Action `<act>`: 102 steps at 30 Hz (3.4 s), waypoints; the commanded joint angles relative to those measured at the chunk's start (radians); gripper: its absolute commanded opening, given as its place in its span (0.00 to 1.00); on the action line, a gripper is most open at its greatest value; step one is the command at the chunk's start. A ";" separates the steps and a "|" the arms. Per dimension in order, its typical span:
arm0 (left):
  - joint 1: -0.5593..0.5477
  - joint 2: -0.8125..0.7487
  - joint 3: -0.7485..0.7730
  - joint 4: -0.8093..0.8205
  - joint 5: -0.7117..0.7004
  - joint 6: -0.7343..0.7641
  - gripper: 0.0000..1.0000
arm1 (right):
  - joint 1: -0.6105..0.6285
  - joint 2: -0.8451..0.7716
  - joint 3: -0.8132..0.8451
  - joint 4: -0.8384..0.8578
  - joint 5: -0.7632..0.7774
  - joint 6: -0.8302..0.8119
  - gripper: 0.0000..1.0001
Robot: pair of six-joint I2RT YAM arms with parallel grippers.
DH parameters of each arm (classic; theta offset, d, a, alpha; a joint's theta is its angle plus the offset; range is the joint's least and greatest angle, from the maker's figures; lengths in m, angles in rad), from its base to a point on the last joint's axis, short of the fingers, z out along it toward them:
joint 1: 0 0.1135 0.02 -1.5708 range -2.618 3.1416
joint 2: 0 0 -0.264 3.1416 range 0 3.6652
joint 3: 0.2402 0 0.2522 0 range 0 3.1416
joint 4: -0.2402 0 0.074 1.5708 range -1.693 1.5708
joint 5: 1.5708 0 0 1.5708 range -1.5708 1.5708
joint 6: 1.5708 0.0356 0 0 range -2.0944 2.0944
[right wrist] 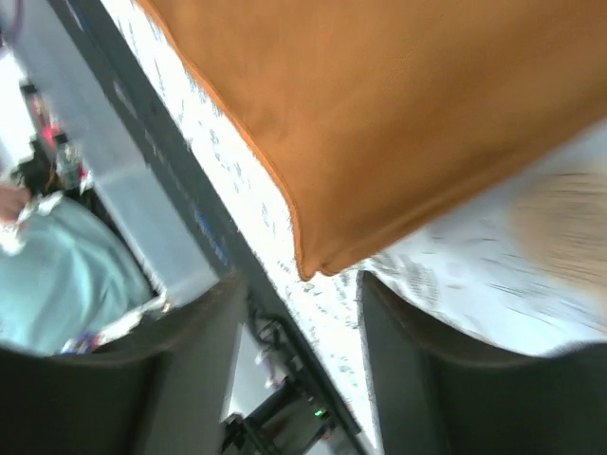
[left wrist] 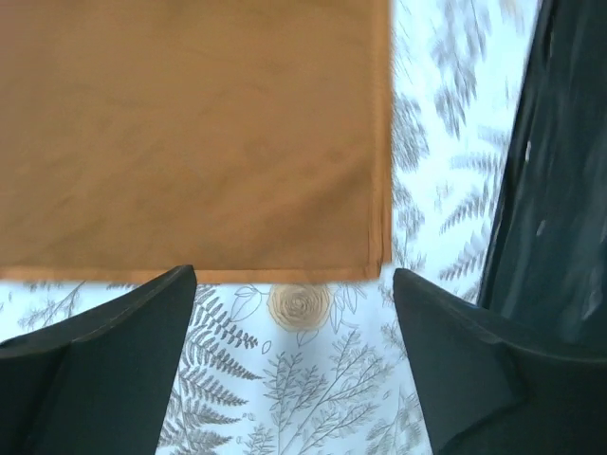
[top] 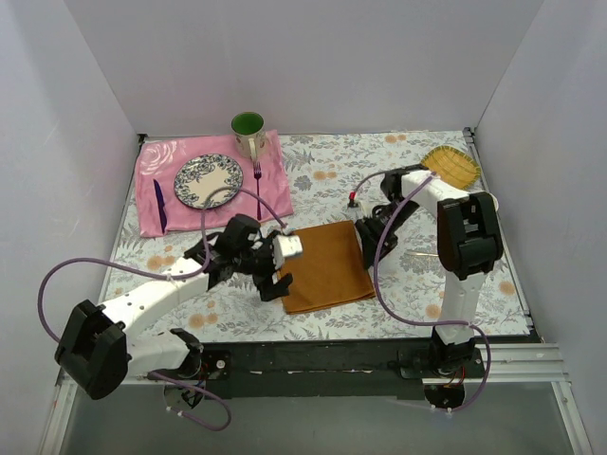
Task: Fold the napkin into a case and place the utensils inside
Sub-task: Smooth out the square-folded napkin at the center of the board.
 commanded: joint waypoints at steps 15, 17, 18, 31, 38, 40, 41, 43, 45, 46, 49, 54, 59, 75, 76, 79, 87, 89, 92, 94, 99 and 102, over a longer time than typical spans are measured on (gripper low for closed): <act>0.317 0.276 0.214 0.608 0.217 -1.204 0.98 | -0.068 -0.253 0.048 1.074 -0.249 0.769 0.99; 0.351 0.367 0.186 0.724 0.312 -1.347 0.98 | -0.068 -0.196 -0.011 1.248 -0.388 0.907 0.99; 0.360 0.393 0.172 0.783 0.332 -1.401 0.98 | -0.062 -0.161 -0.008 1.292 -0.436 0.992 0.99; 0.368 0.710 0.157 1.266 0.358 -1.730 0.98 | 0.021 -0.010 -0.279 1.869 -0.444 1.493 0.99; 0.359 0.810 0.175 1.360 0.352 -1.805 0.98 | 0.031 0.100 -0.287 2.043 -0.441 1.651 0.99; 0.359 0.826 0.178 1.357 0.340 -1.807 0.98 | 0.030 0.132 -0.279 2.060 -0.442 1.665 0.99; 0.359 0.850 0.175 1.366 0.340 -1.830 0.98 | 0.031 0.143 -0.279 2.067 -0.444 1.674 0.99; 0.363 0.876 0.157 1.407 0.333 -1.859 0.98 | 0.028 0.172 -0.281 2.066 -0.446 1.680 0.99; 0.368 0.902 0.146 1.434 0.336 -1.891 0.98 | 0.027 0.186 -0.286 2.055 -0.441 1.677 0.99; 0.371 0.909 0.135 1.441 0.337 -1.902 0.98 | 0.022 0.203 -0.290 2.049 -0.442 1.679 0.99; 0.382 0.929 0.120 1.483 0.346 -1.942 0.98 | 0.017 0.227 -0.292 2.032 -0.439 1.673 0.99; 0.415 0.952 0.097 1.539 0.346 -1.982 0.98 | 0.004 0.250 -0.283 1.989 -0.435 1.656 0.99; 0.442 0.933 0.065 1.553 0.363 -1.982 0.98 | -0.005 0.252 -0.266 1.903 -0.426 1.584 0.99; 0.448 0.754 0.049 1.580 0.470 -1.937 0.98 | 0.021 0.171 -0.238 2.047 -0.488 1.656 0.99; 0.446 0.746 0.049 1.564 0.464 -1.930 0.98 | 0.024 0.160 -0.235 2.075 -0.495 1.709 0.99; 0.431 0.729 0.060 1.495 0.455 -1.879 0.98 | 0.034 0.129 -0.217 2.123 -0.496 1.768 0.99; 0.406 0.783 0.048 1.426 0.396 -1.865 0.98 | 0.033 -0.007 -0.405 2.097 -0.493 1.788 0.99; 0.405 0.794 0.046 1.396 0.393 -1.847 0.98 | 0.033 -0.032 -0.433 2.004 -0.510 1.739 0.99; 0.402 0.798 0.048 1.343 0.386 -1.809 0.98 | 0.031 -0.061 -0.471 1.835 -0.521 1.596 0.99; 0.402 0.798 0.054 1.302 0.372 -1.781 0.98 | 0.028 -0.056 -0.454 1.721 -0.530 1.455 0.99; 0.403 0.812 0.063 1.202 0.349 -1.720 0.98 | 0.014 -0.003 -0.404 1.407 -0.518 1.208 0.98; 0.403 0.817 0.062 1.168 0.332 -1.703 0.98 | -0.002 0.028 -0.387 1.277 -0.515 1.078 0.99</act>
